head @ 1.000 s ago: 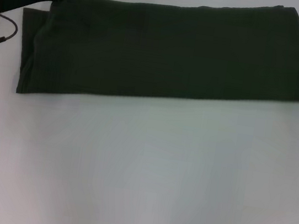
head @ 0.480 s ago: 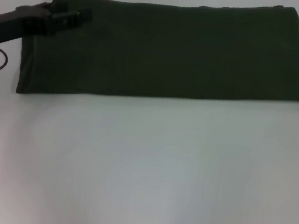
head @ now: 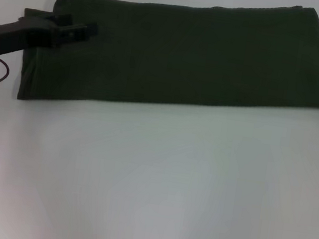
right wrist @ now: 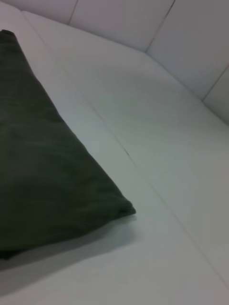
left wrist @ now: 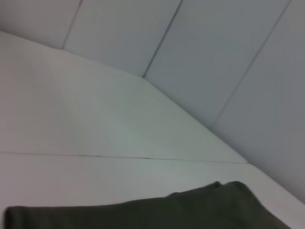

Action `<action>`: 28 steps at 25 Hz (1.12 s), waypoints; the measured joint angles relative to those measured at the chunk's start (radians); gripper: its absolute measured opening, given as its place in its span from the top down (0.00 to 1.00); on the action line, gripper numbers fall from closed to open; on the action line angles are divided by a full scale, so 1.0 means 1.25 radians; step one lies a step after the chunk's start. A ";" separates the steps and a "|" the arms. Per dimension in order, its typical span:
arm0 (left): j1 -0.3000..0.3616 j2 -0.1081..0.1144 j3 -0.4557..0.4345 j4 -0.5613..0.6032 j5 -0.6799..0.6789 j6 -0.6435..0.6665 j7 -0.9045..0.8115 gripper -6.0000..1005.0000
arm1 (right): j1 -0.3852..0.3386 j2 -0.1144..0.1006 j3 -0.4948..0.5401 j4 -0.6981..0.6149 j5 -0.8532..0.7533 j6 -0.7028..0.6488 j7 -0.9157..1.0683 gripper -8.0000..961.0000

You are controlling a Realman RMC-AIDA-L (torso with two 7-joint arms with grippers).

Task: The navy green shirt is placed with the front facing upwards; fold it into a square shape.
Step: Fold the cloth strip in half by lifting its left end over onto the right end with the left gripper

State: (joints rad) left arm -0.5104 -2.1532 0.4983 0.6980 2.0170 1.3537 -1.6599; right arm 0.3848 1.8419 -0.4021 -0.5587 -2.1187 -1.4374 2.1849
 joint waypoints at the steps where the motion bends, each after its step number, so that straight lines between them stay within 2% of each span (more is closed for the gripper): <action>1: 0.001 0.000 0.000 -0.001 0.000 -0.010 0.000 0.10 | 0.002 0.006 -0.002 0.000 -0.004 0.004 0.002 0.23; 8: 0.005 0.001 0.000 -0.001 0.002 -0.048 0.000 0.10 | 0.022 0.046 -0.010 0.001 -0.049 0.073 0.003 0.26; 17: 0.002 0.002 0.000 -0.001 0.002 -0.055 -0.003 0.10 | 0.042 0.058 -0.013 0.003 -0.059 0.133 -0.003 0.28; 21: 0.000 0.002 0.000 -0.002 0.002 -0.057 -0.005 0.11 | 0.054 0.069 -0.039 0.007 -0.060 0.161 -0.003 0.28; 28: -0.002 0.002 0.000 -0.002 0.001 -0.064 -0.008 0.11 | 0.066 0.076 -0.063 0.031 -0.060 0.185 -0.004 0.28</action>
State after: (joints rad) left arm -0.5125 -2.1506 0.4985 0.6950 2.0187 1.2734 -1.6698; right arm 0.4673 1.9372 -0.4803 -0.5197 -2.1936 -1.2067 2.1801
